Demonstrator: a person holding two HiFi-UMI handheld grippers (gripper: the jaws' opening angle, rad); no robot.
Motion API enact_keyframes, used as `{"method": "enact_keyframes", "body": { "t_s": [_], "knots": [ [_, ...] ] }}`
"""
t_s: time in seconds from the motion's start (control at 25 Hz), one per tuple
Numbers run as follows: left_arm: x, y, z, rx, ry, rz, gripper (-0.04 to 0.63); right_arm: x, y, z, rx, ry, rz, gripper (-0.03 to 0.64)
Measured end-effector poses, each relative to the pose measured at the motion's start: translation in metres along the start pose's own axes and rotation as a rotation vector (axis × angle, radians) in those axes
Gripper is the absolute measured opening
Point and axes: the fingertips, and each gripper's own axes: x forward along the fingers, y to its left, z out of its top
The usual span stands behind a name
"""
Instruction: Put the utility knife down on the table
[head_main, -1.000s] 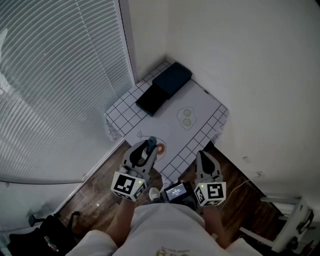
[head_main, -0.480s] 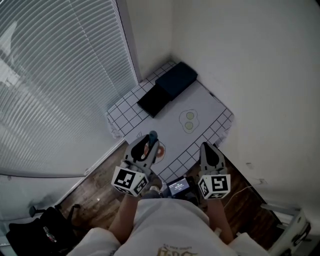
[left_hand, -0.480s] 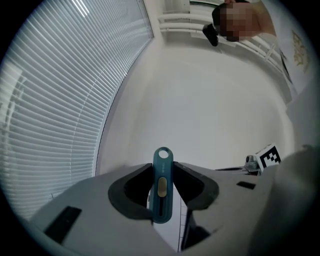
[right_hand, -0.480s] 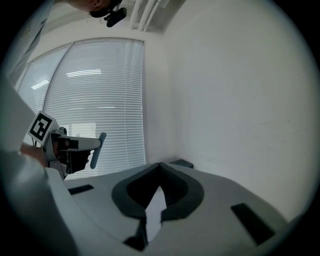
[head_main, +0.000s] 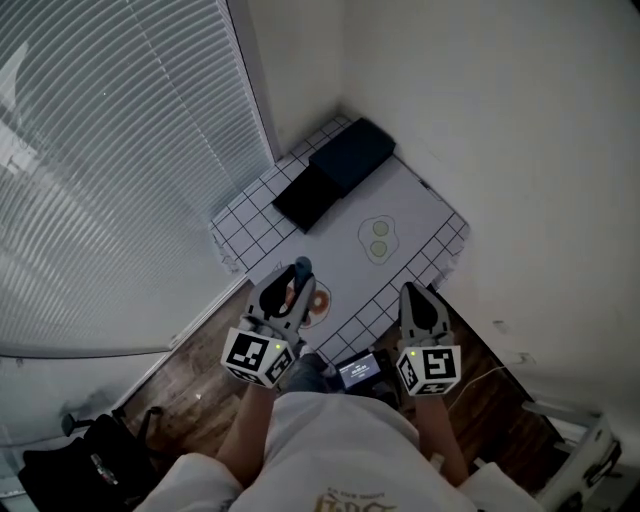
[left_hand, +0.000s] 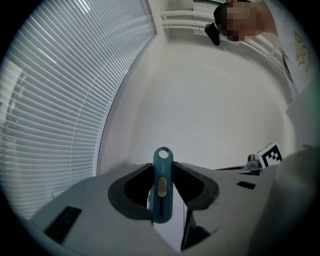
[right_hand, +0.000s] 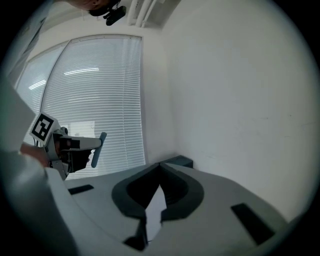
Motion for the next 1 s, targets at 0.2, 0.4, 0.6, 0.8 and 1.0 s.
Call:
{"method": "enact_keyframes", "body": {
  "t_s": [0.2, 0.4, 0.6, 0.8, 1.0],
  "knots": [
    [0.007, 0.012, -0.006, 0.01, 0.039, -0.021, 0.137, 0.002, 0.002, -0.006, 0.03, 0.022, -0.029, 0.008],
    [0.023, 0.017, -0.019, 0.039, 0.092, -0.069, 0.137, 0.008, -0.005, -0.015, 0.03, 0.045, -0.054, 0.008],
    [0.032, 0.022, -0.036, 0.049, 0.15, -0.105, 0.137, 0.013, -0.009, -0.029, 0.038, 0.084, -0.074, 0.008],
    [0.042, 0.03, -0.055, 0.036, 0.197, -0.117, 0.137, 0.025, -0.012, -0.039, 0.061, 0.112, -0.08, 0.008],
    [0.052, 0.036, -0.073, 0.023, 0.239, -0.124, 0.137, 0.038, -0.009, -0.05, 0.077, 0.14, -0.063, 0.008]
  ]
}}
